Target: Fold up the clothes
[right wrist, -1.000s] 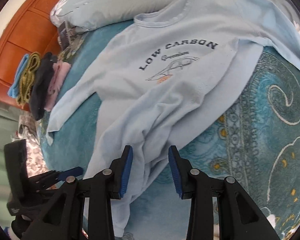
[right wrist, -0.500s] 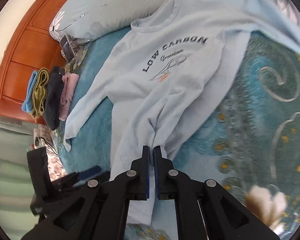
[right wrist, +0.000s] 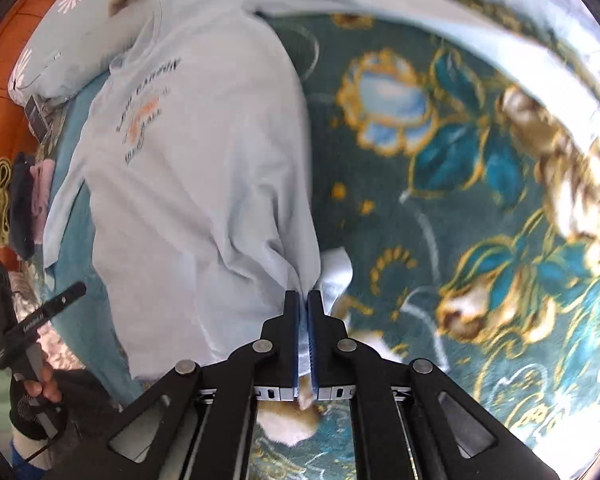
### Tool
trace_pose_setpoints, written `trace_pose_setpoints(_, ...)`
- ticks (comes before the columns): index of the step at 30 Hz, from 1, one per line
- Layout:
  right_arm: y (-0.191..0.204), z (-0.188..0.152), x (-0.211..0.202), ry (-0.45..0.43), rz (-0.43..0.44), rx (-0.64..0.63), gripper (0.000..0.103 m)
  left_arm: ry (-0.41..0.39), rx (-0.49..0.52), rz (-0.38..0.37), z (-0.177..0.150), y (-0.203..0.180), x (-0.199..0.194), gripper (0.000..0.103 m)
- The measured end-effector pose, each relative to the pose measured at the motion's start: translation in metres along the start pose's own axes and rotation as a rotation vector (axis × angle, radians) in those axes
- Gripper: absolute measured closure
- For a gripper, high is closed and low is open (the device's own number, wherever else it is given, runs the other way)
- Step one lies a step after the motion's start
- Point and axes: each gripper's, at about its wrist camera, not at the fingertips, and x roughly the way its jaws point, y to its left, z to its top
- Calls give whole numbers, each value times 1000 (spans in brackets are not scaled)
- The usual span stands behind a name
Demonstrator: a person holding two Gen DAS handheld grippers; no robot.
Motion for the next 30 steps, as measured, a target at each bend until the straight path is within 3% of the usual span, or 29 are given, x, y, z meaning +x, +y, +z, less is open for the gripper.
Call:
trace_pose_setpoints(4, -5, 2, -12, -40, -68, -40, 99, 29, -38, -100, -15, 6, 2, 43)
trace_pose_setpoints(6, -17, 9, -20, -78, -96, -8, 99, 59, -58, -148, 6, -18, 30, 43)
trace_pose_setpoints(9, -31, 15, -23, -119, -11, 65, 95, 110, -70, -174, 5, -33, 45, 43)
trace_pose_setpoints(10, -29, 17, -21, -123, 21, 66, 92, 122, -69, -173, 2, -36, 46, 43)
trace_pose_setpoints(13, -20, 23, -13, -128, 90, 61, 67, 156, -118, -216, -1, -34, 49, 43)
trace_pose_setpoints(17, -10, 34, 5, -119, 118, 63, 67, 195, -181, -258, -7, -28, 55, 45)
trace_pose_setpoints(22, -19, 35, 11, -136, 174, 122, 67, 185, -220, -287, -8, -22, 51, 49)
trace_pose_setpoints(24, -27, 33, 9, -155, 200, 166, 68, 195, -233, -314, -20, -8, 34, 50)
trace_pose_setpoints(28, -35, 32, 8, -159, 234, 207, 69, 231, -224, -305, -23, -10, 40, 50)
trace_pose_setpoints(30, -30, 32, 10, -152, 241, 190, 74, 241, -231, -311, -24, -8, 40, 48)
